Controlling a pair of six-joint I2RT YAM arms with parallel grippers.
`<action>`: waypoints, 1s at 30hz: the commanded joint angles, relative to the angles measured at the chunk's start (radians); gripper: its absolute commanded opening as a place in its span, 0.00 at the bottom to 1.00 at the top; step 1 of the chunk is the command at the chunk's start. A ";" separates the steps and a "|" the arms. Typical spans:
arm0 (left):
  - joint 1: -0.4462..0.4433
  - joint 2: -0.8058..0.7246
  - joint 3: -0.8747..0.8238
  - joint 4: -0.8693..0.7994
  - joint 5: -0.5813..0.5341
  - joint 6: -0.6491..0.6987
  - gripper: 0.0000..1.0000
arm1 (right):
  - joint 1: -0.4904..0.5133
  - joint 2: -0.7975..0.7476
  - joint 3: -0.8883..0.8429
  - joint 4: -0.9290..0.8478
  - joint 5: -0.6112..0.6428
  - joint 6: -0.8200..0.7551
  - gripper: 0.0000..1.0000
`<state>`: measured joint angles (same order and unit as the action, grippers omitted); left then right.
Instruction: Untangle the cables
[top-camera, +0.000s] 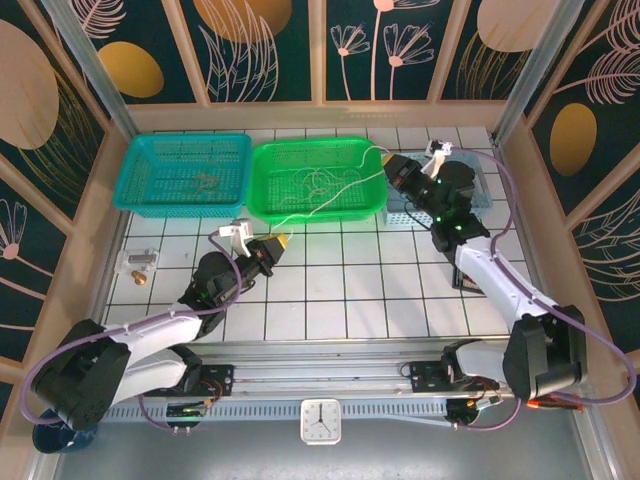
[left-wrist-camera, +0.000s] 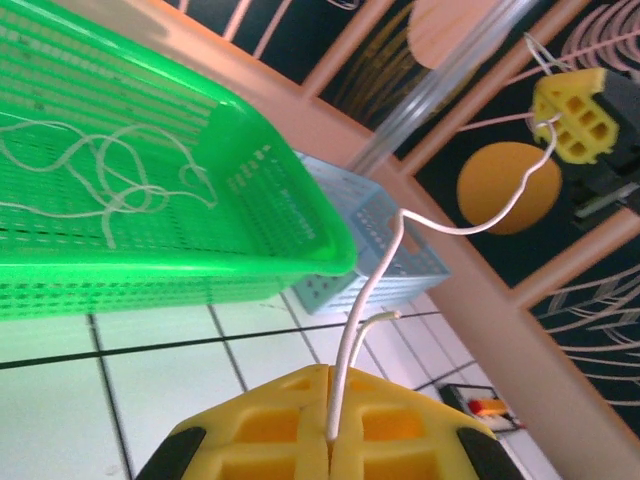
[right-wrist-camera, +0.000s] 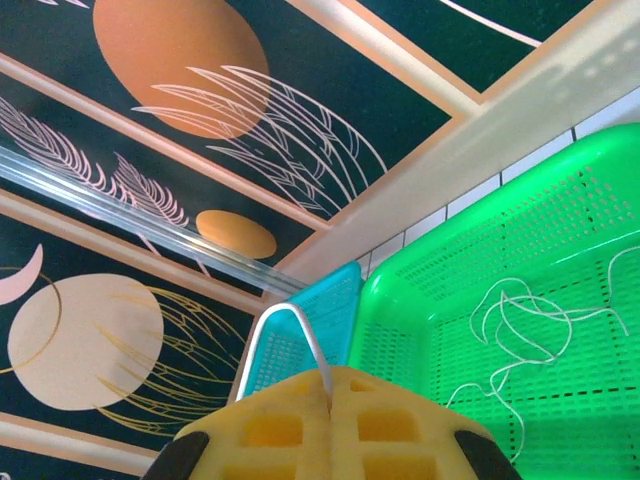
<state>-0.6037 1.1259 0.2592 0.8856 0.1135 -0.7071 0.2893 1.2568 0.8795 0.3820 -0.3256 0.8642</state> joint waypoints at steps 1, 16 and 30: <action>0.032 -0.011 0.077 -0.137 -0.114 0.048 0.00 | -0.006 0.054 0.035 0.051 0.041 -0.036 0.00; 0.211 0.428 0.668 -0.484 -0.050 0.249 0.00 | 0.079 0.450 0.329 -0.053 0.078 -0.149 0.00; 0.231 0.650 0.911 -0.624 -0.056 0.311 0.24 | 0.077 0.493 0.402 -0.162 0.100 -0.218 0.70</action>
<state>-0.3782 1.7634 1.1320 0.3023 0.0612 -0.4194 0.3664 1.7977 1.2522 0.2497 -0.2462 0.6827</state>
